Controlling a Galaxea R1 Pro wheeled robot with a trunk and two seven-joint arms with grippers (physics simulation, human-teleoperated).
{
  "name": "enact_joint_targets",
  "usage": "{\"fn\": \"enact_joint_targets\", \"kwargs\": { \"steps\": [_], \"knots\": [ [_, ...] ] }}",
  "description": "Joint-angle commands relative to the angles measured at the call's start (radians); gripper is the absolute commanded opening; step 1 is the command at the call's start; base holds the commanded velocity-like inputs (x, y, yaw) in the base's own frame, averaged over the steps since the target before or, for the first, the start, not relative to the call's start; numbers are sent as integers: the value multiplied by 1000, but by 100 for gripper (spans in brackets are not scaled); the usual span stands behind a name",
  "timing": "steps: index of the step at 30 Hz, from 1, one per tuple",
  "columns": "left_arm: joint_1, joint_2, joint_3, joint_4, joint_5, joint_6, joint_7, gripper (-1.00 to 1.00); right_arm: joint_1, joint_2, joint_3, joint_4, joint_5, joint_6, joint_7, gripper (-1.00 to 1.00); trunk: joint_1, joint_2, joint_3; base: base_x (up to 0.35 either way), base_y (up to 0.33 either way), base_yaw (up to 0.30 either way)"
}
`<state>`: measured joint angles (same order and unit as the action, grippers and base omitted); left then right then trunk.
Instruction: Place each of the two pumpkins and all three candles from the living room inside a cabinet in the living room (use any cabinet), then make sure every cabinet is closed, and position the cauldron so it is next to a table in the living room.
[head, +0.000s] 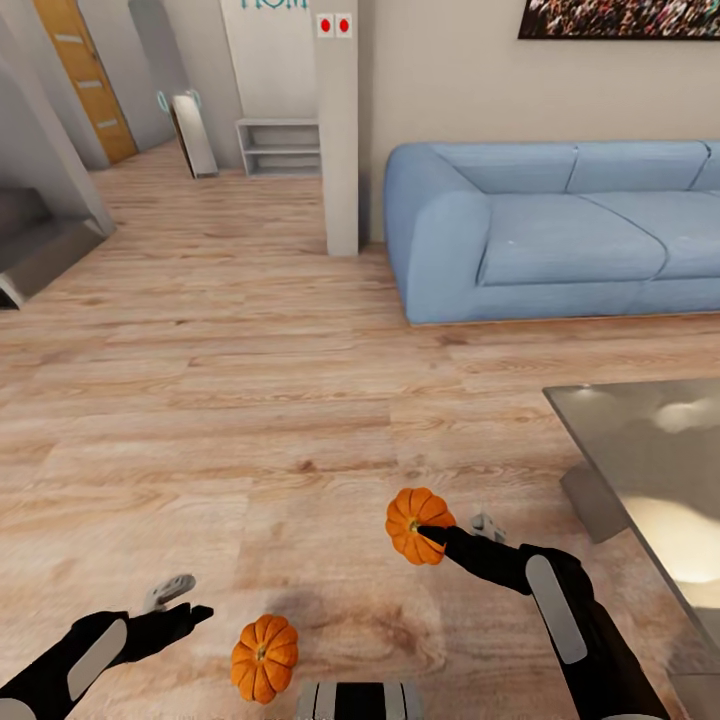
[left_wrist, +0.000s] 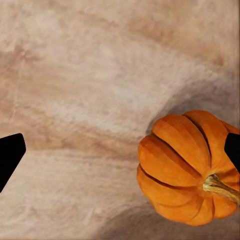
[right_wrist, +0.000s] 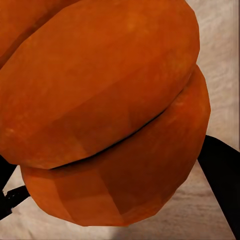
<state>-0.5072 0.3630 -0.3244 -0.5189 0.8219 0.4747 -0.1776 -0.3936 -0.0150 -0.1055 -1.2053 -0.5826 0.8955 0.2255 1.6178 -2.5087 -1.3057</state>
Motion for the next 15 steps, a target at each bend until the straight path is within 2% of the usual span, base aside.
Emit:
{"fn": "enact_joint_targets", "kwargs": {
  "steps": [1,5,7,11,15],
  "knots": [
    [-1,4,-4,1,3,1,-15,100,-1,0,-2,0,4,5,9,-100,0,-1,-5,0,0,0],
    [-1,10,-5,3,5,1,-44,100,-1,0,-2,0,4,5,9,-100,2,-2,-20,0,0,0],
    [-1,16,-5,3,5,1,-87,100,-1,-1,-2,0,4,5,9,-100,3,-2,-28,0,0,0],
    [-1,48,-5,4,6,1,-217,100,-1,0,-2,0,4,5,10,-100,5,-3,-43,0,0,0],
    [-1,61,-5,4,6,1,-277,100,-1,-1,-2,0,4,5,10,-100,6,-4,-59,0,0,0]
  ]
}}
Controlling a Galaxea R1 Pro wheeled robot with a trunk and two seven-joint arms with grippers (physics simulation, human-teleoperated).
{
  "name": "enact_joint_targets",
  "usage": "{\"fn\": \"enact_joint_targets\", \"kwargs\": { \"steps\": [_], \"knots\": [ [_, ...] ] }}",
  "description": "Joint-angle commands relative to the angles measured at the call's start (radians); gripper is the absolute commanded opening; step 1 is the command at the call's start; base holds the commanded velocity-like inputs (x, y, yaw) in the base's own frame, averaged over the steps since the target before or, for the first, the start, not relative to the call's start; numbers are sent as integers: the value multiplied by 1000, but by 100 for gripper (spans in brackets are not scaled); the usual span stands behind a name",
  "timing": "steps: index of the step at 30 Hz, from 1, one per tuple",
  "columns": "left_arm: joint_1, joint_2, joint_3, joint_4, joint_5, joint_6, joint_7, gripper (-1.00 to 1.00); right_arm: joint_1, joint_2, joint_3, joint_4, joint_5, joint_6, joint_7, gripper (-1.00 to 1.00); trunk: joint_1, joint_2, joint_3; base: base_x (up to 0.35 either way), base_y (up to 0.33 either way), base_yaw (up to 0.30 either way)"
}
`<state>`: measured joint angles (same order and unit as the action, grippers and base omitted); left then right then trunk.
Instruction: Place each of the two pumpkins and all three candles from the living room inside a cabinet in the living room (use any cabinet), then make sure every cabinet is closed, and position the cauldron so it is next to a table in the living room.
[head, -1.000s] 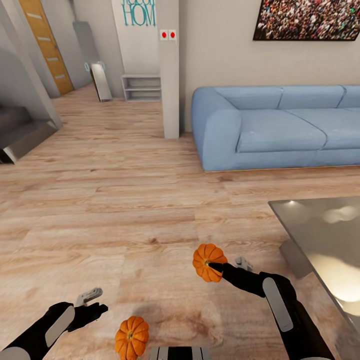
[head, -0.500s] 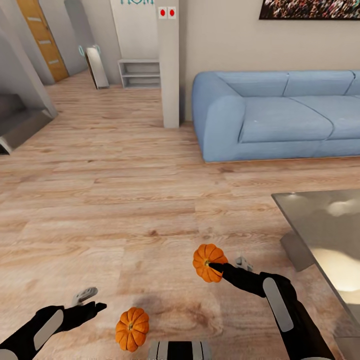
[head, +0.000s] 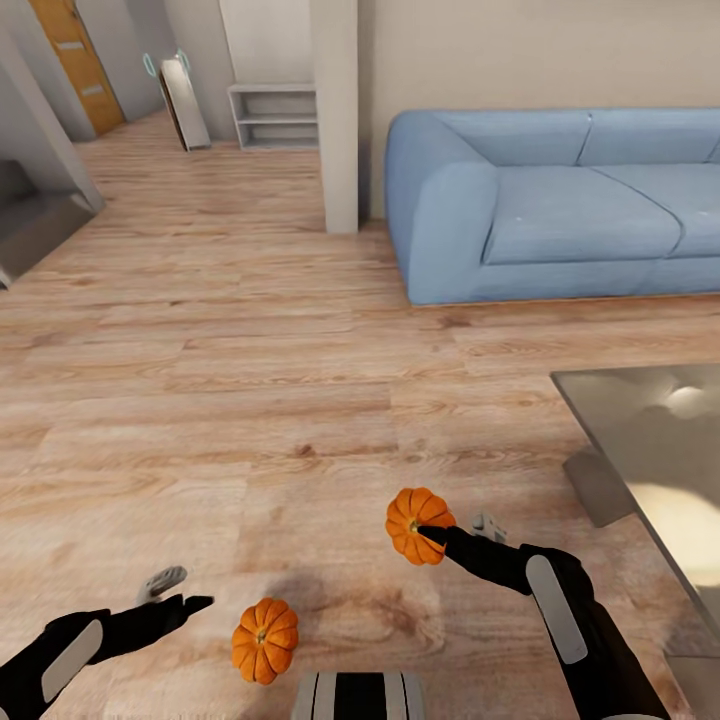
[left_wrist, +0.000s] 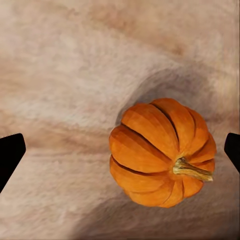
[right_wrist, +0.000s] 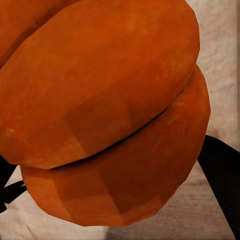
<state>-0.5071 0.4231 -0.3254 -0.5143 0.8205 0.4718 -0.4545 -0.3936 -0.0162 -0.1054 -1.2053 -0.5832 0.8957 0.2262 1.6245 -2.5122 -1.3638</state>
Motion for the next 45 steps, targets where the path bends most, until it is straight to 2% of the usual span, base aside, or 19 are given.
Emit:
{"fn": "enact_joint_targets", "kwargs": {
  "steps": [1,10,12,13,15,18,21,24,36,41,42,44,45],
  "knots": [
    [-1,2,-4,0,8,4,-6,100,-1,1,-2,0,5,5,10,-100,0,-1,-5,0,0,0],
    [-1,-3,-3,0,8,5,-8,100,-1,-2,-3,0,4,6,12,-100,4,-3,-39,0,0,0],
    [-1,-20,-2,-1,5,4,-3,100,-1,-3,-3,0,4,7,14,-100,5,-3,-47,0,0,0],
    [-1,-39,-3,-5,4,4,0,100,-1,-3,-4,0,4,8,14,-100,6,-3,-51,0,0,0],
    [-7,-61,-3,-27,4,5,3,100,-1,-4,-12,0,4,8,15,-100,6,-4,-59,0,0,0],
    [-13,-70,-2,-57,3,-15,8,100,-1,-5,-21,0,5,8,16,-100,8,-5,-70,0,0,0],
    [-14,-82,-2,-65,5,-87,35,100,-1,-6,-23,-1,5,8,16,-100,9,-5,-82,0,0,0],
    [-14,-91,-2,-65,5,-103,69,100,-1,-6,-23,-2,6,8,15,-100,11,-6,-94,0,0,0],
    [-14,-86,-5,-66,3,-108,71,100,-1,8,-14,-1,16,-6,7,-100,16,-9,-140,0,0,0],
    [-14,-60,-8,-66,2,-110,59,100,-1,4,-18,0,9,-6,10,-100,18,-10,-159,0,0,0],
    [-14,-56,-9,-66,-4,-111,41,100,-1,2,-19,0,7,-5,11,-100,19,-10,-163,0,0,0],
    [-14,-54,-10,-66,-42,-113,-6,100,-1,0,-20,0,6,-5,11,-100,20,-11,-171,0,0,0],
    [-14,-54,-9,-66,-78,-114,-38,100,-1,0,-20,0,5,-4,11,-100,20,-11,-175,0,0,0]
  ]
}}
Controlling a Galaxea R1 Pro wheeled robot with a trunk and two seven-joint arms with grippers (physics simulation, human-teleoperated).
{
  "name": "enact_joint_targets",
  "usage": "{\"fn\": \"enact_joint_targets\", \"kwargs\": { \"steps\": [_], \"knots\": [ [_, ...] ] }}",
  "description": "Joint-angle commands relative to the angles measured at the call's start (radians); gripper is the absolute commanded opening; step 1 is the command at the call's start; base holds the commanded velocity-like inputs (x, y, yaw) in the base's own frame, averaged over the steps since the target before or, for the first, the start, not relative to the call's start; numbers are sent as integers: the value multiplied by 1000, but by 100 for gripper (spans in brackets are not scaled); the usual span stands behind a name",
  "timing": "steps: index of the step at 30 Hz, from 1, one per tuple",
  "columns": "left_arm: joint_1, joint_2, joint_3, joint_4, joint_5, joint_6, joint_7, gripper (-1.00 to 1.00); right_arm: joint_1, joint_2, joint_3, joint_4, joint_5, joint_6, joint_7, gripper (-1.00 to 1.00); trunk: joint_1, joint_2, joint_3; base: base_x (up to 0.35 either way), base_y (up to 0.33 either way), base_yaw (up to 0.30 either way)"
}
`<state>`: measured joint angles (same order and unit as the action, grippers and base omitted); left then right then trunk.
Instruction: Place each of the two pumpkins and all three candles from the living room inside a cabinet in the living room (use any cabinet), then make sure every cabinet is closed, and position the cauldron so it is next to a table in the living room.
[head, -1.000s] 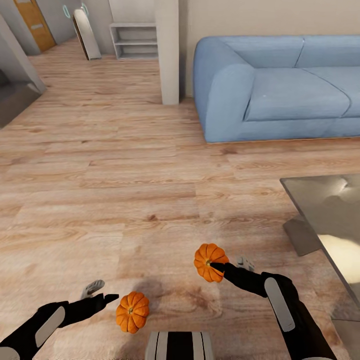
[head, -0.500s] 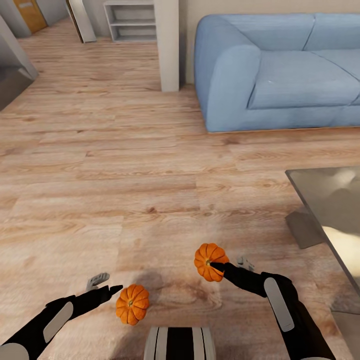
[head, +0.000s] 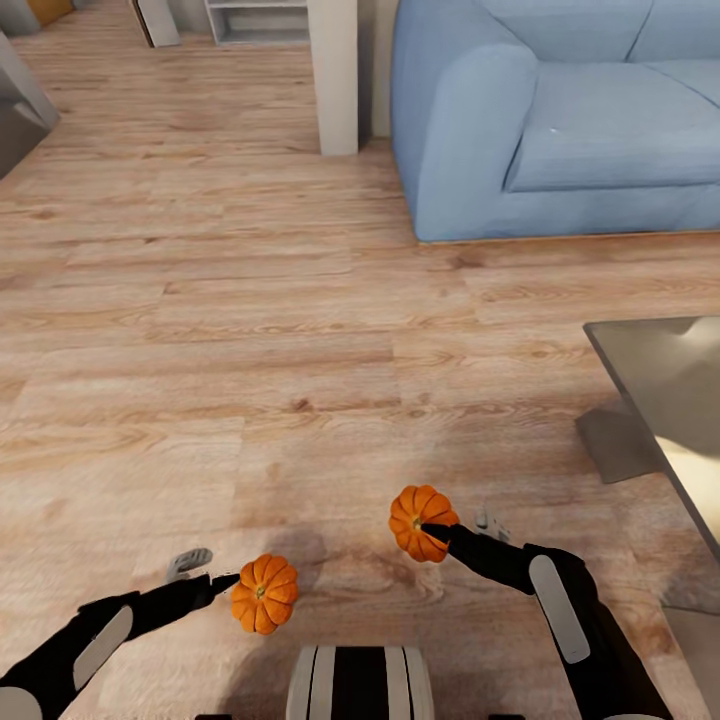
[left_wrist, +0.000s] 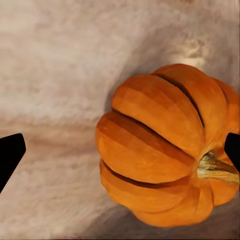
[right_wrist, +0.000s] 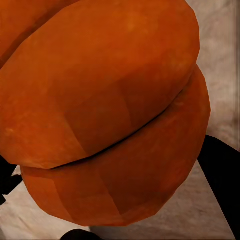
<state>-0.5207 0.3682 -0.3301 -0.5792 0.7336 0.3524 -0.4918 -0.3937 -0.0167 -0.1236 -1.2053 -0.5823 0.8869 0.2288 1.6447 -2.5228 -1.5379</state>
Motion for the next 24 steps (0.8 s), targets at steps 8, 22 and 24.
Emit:
{"fn": "enact_joint_targets", "kwargs": {
  "steps": [8,22,24],
  "knots": [
    [-1,-3,-1,-1,-46,1,-47,100,-1,0,-2,0,4,9,10,-100,3,-2,-32,0,0,0],
    [-1,-7,2,-1,-46,-3,-47,100,-1,0,-2,0,4,7,10,-100,8,-4,-70,0,0,0],
    [-1,-8,2,-1,-46,-3,-47,100,-1,0,-2,0,4,7,10,-100,8,-4,-70,0,0,0]
  ]
}}
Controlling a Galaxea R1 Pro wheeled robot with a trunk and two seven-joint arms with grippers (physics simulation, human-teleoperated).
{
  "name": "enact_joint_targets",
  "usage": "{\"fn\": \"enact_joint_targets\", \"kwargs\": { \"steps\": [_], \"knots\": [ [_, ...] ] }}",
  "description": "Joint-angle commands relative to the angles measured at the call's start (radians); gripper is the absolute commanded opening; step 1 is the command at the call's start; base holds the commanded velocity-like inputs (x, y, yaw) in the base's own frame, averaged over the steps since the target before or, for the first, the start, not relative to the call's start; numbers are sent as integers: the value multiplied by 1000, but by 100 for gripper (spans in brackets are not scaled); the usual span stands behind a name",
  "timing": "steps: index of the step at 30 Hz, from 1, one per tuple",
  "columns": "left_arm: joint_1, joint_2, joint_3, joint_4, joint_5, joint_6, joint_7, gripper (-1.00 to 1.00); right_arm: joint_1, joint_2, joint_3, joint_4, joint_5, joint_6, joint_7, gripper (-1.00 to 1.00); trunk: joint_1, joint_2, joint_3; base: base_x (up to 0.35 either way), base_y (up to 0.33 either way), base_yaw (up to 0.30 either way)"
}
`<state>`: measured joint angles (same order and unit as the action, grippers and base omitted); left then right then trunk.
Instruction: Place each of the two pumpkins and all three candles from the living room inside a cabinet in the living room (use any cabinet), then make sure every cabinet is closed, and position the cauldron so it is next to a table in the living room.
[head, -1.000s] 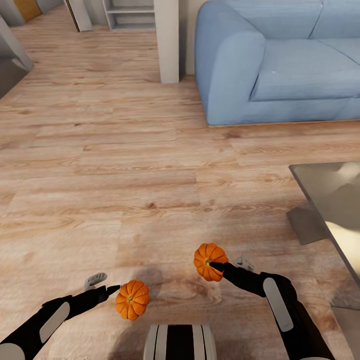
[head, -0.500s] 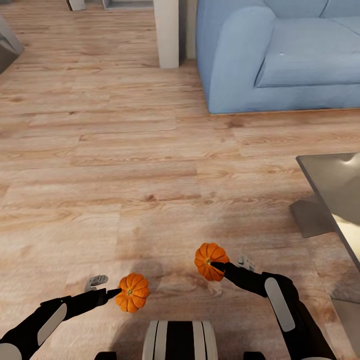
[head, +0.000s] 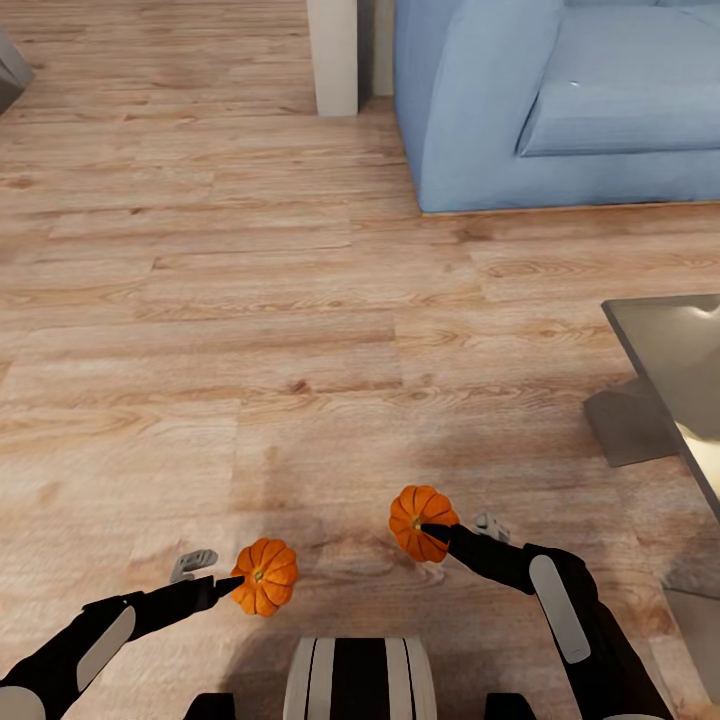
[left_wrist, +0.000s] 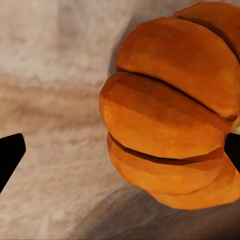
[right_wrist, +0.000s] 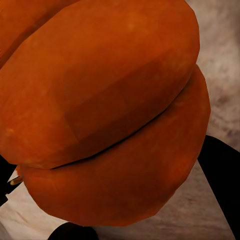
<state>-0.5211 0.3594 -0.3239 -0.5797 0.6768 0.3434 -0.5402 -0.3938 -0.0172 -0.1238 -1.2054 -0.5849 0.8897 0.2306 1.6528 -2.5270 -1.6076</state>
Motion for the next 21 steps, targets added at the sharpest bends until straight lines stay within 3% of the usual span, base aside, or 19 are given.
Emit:
{"fn": "enact_joint_targets", "kwargs": {
  "steps": [1,21],
  "knots": [
    [-1,1,-4,-1,10,6,1,100,0,0,-2,0,7,5,9,-100,0,0,-1,0,0,0],
    [-1,-1,-6,-8,10,6,2,100,0,0,-2,0,6,4,9,-100,0,0,-1,3,-48,0]
  ]
}}
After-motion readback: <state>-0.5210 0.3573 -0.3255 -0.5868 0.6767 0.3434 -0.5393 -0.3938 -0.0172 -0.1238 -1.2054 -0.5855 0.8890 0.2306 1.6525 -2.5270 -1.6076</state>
